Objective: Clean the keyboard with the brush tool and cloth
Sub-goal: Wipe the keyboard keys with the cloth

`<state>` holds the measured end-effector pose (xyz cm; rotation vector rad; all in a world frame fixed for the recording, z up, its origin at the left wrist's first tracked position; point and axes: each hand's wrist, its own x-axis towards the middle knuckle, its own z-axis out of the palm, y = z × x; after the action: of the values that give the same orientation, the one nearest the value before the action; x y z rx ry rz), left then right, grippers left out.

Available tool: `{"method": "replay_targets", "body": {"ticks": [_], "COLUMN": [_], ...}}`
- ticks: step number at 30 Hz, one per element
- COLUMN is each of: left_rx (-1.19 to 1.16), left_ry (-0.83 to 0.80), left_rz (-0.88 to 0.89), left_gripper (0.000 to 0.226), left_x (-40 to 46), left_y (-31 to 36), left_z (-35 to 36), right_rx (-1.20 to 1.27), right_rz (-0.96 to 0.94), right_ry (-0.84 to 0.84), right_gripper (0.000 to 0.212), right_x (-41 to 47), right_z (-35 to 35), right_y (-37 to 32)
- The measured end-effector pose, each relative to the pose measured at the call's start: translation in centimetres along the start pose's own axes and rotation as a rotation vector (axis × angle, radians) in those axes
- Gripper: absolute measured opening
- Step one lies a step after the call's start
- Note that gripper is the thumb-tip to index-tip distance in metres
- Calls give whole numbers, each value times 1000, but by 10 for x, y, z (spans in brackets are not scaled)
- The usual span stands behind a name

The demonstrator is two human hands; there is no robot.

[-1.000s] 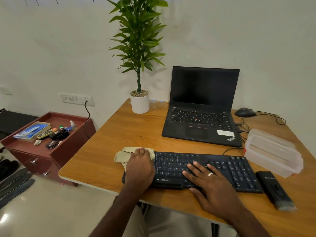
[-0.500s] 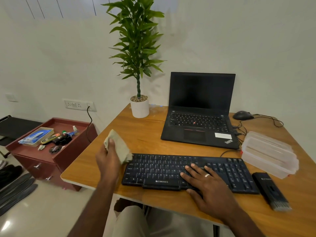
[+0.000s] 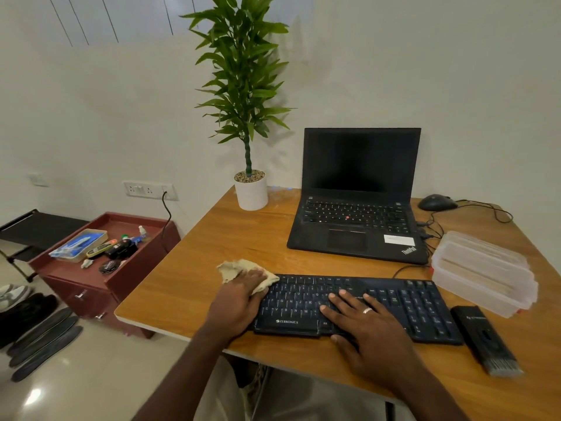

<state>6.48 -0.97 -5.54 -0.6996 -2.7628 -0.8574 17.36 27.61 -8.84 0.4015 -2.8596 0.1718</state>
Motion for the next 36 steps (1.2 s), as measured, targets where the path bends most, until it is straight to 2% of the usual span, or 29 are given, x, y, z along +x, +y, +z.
{"method": "replay_targets", "body": {"ticks": [2, 4, 10, 11, 13, 15, 18, 19, 21, 24, 28, 36], "left_rx": [-293, -632, -1191, -1241, -1079, -766, -275, -77, 171, 314, 385, 385], "left_ry": [8, 207, 786, 873, 918, 783, 280, 126, -19, -92, -115, -145], "left_rz": [-35, -228, -798, -837, -814, -633, -330, -270, -248, -244, -252, -189], "left_gripper": [41, 38, 30, 28, 27, 28, 36, 41, 46, 47, 51, 49], "left_x": [-4, -4, 6, 6, 1, -4, -6, -3, 8, 17, 19, 27], "left_y": [-2, -5, 3, 0, -5, -9, -10, -10, -2, 13, 18, 43], "left_z": [-6, -8, -19, -22, -26, -22, -5, 0, 2, -1, 4, 20], "right_rx": [12, 18, 78, 86, 97, 93, 91, 92, 81, 74, 42, 20], "right_rz": [-2, -1, 17, 16, 21, 25, 28, 28, 23, 20, 15, 10], "right_ry": [12, 16, 18, 20, 21, 24, 25, 26, 23, 18, 21, 33], "right_gripper": [55, 54, 52, 52, 51, 52, 52, 51, 52, 53, 53, 54], "right_x": [0, 1, 1, 2, 3, 4, 2, 1, 2, 1, 2, 1], "right_z": [0, 0, -3, -4, -6, -7, -7, -7, -6, -4, -2, -1], "right_y": [0, 0, 0, 0, -2, -4, -5, -5, -4, -2, -2, -1]}}
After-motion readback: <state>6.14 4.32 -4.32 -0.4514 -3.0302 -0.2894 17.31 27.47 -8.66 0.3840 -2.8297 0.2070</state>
